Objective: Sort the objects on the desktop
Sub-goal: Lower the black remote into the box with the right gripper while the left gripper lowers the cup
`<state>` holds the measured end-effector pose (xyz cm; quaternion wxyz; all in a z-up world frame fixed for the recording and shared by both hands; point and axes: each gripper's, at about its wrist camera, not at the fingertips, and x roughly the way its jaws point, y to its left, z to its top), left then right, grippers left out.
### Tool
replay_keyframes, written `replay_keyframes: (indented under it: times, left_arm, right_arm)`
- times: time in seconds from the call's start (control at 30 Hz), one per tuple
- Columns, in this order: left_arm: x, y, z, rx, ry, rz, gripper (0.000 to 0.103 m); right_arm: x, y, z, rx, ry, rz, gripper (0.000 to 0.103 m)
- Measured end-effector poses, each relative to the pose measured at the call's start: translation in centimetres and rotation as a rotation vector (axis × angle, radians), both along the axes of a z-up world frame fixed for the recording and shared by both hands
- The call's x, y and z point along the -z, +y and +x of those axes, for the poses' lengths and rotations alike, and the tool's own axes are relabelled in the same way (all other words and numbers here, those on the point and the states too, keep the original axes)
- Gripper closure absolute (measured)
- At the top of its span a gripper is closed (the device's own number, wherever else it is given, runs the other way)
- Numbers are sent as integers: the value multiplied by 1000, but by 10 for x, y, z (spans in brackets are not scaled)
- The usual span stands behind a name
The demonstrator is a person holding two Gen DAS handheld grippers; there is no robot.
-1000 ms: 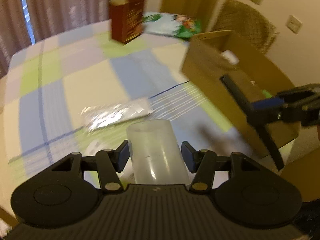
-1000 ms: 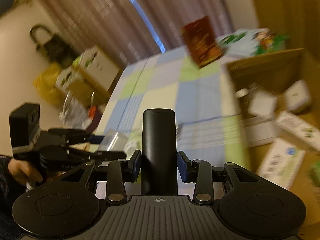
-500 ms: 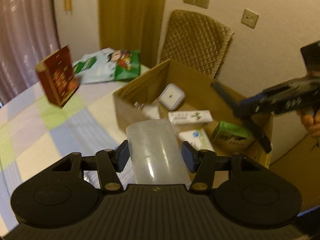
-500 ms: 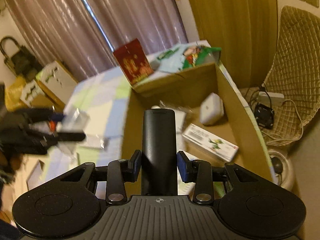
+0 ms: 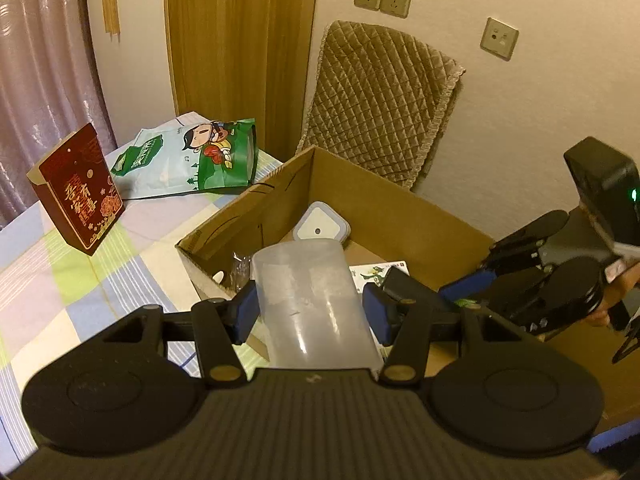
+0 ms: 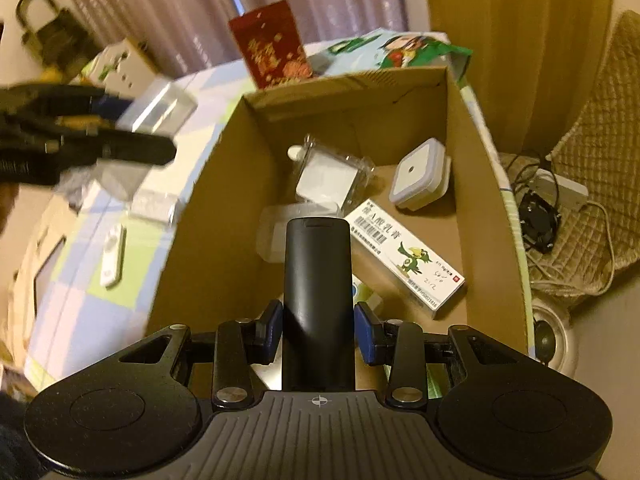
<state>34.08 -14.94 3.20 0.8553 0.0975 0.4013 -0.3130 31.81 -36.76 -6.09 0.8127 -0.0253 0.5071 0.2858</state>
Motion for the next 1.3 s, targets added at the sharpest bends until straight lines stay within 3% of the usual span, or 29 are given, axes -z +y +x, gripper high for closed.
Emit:
replay_keyframes:
  times: [0.23,0.47,0.57,0.9,1.3]
  left_arm:
    - [4,-11,10,-22,10,13,52]
    - [8,-21,18,-39,21,26,52]
    - [9,-25,20,-42,23,26,52]
    - [14,-37,23,-51,34,39,52]
    - [29,-55,17,-7,69,77,52]
  right_arm:
    - [25,5,4,-120,53,-125,66]
    - [28,5,12,-126,58,-160,66]
    - [27,0,15,-107,53,-163,65]
    - [25,-4,4,-197,72,-167,66]
    - [16,-20,-1,-158,63,-119,66]
